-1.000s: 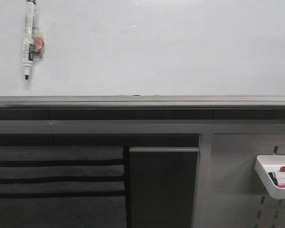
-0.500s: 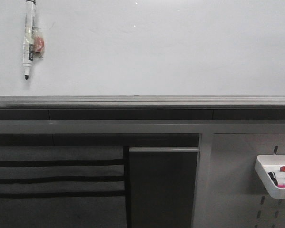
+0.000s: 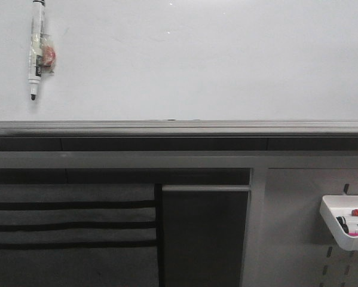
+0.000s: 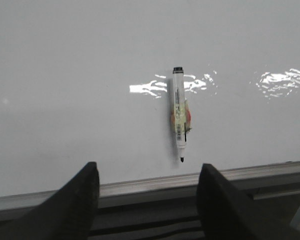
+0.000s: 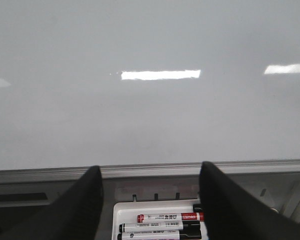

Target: Write number 3 on whiteboard

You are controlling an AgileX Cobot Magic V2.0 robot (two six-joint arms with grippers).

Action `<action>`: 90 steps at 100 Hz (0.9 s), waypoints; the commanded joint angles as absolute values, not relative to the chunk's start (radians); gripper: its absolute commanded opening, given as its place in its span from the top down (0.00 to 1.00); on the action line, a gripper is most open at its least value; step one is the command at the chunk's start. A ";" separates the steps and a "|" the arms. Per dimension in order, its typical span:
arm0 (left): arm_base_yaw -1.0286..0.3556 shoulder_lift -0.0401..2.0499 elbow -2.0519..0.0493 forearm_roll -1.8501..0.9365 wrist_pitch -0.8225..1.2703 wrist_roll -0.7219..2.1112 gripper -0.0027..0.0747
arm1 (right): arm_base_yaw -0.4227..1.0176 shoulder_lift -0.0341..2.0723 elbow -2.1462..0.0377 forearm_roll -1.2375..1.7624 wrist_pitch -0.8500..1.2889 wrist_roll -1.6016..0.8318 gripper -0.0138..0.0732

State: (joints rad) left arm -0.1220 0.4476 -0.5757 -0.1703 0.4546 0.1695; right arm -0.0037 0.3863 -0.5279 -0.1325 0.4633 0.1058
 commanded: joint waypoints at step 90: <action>-0.343 1.276 -0.742 -0.181 -0.068 0.161 0.49 | -0.006 0.400 -0.565 -0.155 0.382 0.097 0.40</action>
State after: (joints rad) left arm -0.3445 1.2426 -0.6946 -0.1778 0.0411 0.1695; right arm -0.0037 0.3863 -0.5279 -0.1330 0.4633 0.1058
